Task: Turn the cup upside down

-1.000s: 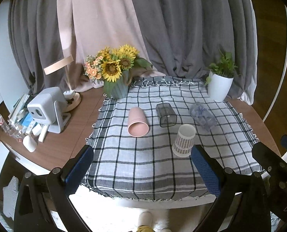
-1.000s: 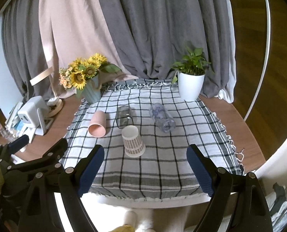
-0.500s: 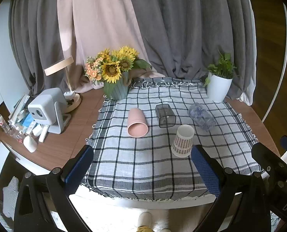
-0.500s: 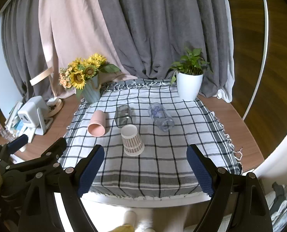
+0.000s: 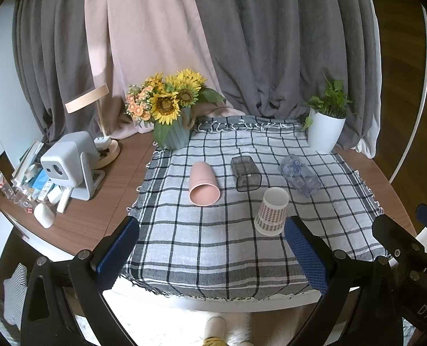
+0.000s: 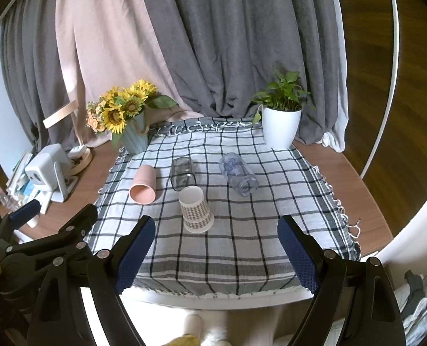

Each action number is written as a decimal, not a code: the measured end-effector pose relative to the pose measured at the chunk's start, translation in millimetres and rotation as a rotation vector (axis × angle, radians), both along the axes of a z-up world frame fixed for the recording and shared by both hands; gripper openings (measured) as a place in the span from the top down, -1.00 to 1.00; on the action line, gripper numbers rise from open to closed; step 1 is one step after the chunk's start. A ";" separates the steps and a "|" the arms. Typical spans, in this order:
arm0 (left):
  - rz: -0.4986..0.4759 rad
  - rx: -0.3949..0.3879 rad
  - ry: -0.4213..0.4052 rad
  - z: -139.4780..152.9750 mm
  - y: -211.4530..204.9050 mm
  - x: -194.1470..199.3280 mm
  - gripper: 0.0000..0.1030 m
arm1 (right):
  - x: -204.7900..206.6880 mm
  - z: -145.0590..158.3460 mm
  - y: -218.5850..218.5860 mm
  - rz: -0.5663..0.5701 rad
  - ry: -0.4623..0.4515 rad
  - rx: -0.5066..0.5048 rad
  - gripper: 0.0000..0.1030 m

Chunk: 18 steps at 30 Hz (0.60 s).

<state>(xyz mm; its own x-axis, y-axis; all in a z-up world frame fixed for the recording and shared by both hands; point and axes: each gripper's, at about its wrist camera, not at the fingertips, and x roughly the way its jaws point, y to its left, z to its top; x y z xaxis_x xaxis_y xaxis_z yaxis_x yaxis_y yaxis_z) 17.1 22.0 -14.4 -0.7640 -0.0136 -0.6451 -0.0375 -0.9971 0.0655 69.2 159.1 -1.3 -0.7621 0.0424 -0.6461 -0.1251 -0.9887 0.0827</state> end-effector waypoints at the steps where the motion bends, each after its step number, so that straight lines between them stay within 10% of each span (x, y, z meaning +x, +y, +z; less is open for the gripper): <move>1: 0.001 0.002 0.000 0.4 -0.2 -0.7 -0.99 | -0.3 -0.2 -0.2 0.001 0.000 0.000 -0.68; 18: 0.001 0.009 0.004 1.5 -3.4 -1.9 -0.99 | -2.8 -2.4 -4.7 0.001 -0.007 -0.004 -0.68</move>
